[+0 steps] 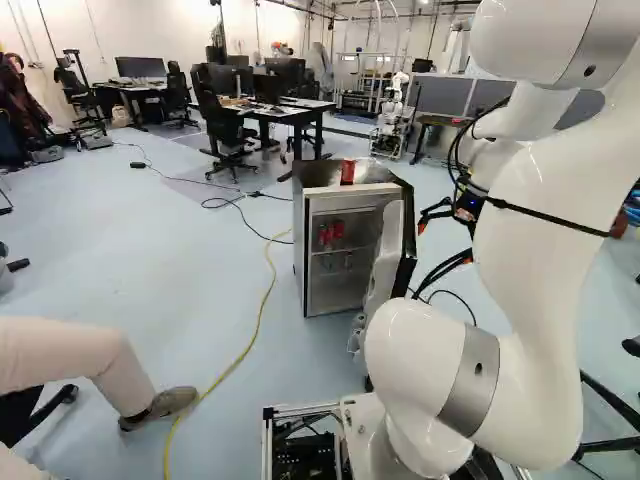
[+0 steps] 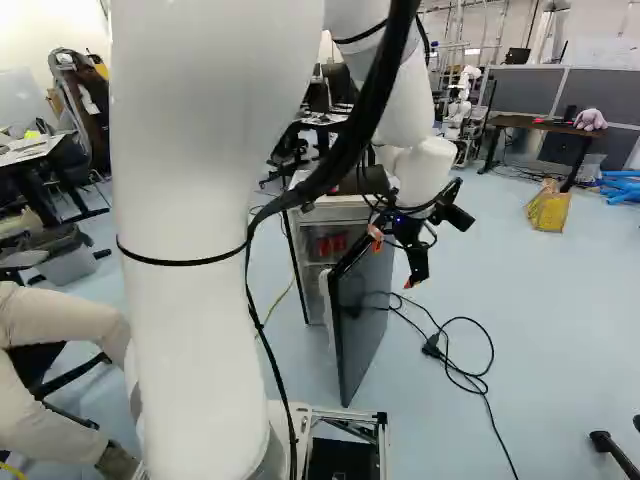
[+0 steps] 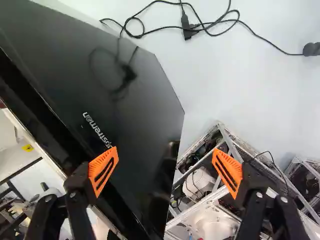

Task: Grab a drink from the fridge

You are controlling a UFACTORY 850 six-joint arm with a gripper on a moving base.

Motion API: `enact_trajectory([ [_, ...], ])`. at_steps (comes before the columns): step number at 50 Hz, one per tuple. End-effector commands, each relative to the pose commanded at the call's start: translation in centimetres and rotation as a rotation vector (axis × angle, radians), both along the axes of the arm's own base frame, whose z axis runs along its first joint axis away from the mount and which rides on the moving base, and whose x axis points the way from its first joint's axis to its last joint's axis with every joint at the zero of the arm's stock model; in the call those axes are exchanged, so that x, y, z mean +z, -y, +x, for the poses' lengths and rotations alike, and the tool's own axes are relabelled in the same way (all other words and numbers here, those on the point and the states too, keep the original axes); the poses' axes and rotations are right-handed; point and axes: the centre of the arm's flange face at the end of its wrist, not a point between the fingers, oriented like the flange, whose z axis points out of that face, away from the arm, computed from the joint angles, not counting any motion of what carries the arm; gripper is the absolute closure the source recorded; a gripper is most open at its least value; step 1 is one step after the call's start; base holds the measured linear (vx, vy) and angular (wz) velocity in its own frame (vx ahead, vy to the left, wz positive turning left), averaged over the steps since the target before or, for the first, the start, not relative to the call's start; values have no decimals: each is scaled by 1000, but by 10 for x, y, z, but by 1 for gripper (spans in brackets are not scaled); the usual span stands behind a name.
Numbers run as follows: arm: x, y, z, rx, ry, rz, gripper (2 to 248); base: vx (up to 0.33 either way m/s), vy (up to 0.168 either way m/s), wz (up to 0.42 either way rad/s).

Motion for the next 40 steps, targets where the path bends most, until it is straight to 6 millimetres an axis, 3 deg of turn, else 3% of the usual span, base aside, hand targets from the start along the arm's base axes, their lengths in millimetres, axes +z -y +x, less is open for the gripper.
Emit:
enact_trajectory([
  [40,-1,-64,8,115,-17,12,3,0,0,0],
])
